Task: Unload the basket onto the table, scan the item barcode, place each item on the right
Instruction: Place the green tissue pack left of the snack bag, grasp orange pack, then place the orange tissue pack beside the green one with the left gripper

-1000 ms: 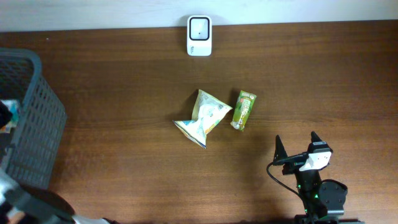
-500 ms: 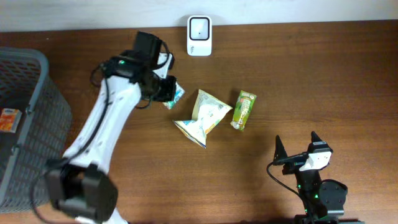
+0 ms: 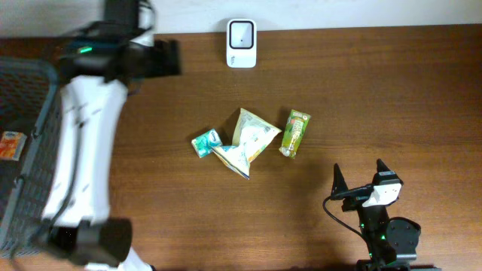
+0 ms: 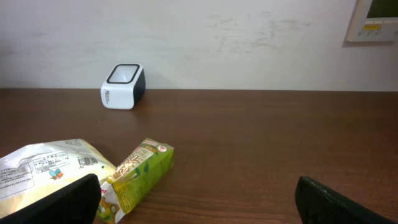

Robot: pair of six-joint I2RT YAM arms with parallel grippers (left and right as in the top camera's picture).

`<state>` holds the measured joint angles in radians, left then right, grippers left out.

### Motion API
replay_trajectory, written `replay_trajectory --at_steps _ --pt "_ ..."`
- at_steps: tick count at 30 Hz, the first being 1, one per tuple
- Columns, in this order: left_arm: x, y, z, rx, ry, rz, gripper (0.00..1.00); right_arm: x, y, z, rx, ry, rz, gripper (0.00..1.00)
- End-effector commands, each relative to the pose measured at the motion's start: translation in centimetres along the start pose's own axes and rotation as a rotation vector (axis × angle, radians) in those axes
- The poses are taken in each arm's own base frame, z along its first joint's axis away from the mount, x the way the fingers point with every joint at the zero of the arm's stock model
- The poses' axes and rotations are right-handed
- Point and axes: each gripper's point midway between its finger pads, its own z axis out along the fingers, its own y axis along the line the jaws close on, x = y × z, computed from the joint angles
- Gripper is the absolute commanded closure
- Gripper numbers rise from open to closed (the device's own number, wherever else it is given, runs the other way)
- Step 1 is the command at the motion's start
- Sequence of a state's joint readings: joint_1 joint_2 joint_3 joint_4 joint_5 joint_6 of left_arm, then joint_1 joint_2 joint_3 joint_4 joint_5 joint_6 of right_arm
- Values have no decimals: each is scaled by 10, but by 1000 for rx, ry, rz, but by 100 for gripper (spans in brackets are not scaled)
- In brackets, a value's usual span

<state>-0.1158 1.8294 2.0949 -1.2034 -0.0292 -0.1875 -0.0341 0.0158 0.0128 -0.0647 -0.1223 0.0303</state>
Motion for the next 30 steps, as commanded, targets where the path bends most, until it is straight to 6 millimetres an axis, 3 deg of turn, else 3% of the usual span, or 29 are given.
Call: replay_trajectory --at_steps 1,3,5,6,8,10,11,14,17,19,25,27,28,29,30 --pt "-24 137 -99 -337 -228 -220 0 3 -1 0 1 3 8 1" --pt "-8 217 -120 -481 -247 -420 0 3 -1 0 1 3 8 1" --pt "18 294 -126 -600 -230 -630 1 3 -1 0 1 3 8 1" --pt "26 313 -121 -627 -206 -662 1 3 -1 0 0 3 8 1" --pt "40 340 -97 -658 -116 -645 1 3 -1 0 1 3 8 1" --pt "54 370 -36 -654 36 -531 1 3 -1 0 1 3 8 1" --pt "66 378 -3 -634 129 -463 0 3 -1 0 0 3 8 1" --pt "104 395 58 -598 292 -451 2 3 -1 0 1 3 8 1" --pt "133 411 83 -587 371 -485 4 3 -1 0 1 3 8 1" --pt "158 413 112 -548 461 -446 4 3 -1 0 0 3 8 1" --pt "177 421 148 -530 504 -418 8 3 -1 0 0 3 8 1" --pt "188 421 159 -520 536 -420 37 3 -1 0 0 3 8 1" --pt "190 421 160 -519 540 -420 58 3 -1 0 1 3 8 1" --pt "190 421 160 -519 540 -420 86 3 -1 0 0 3 8 1" --pt "191 420 159 -517 546 -420 87 3 -1 0 1 3 8 1"
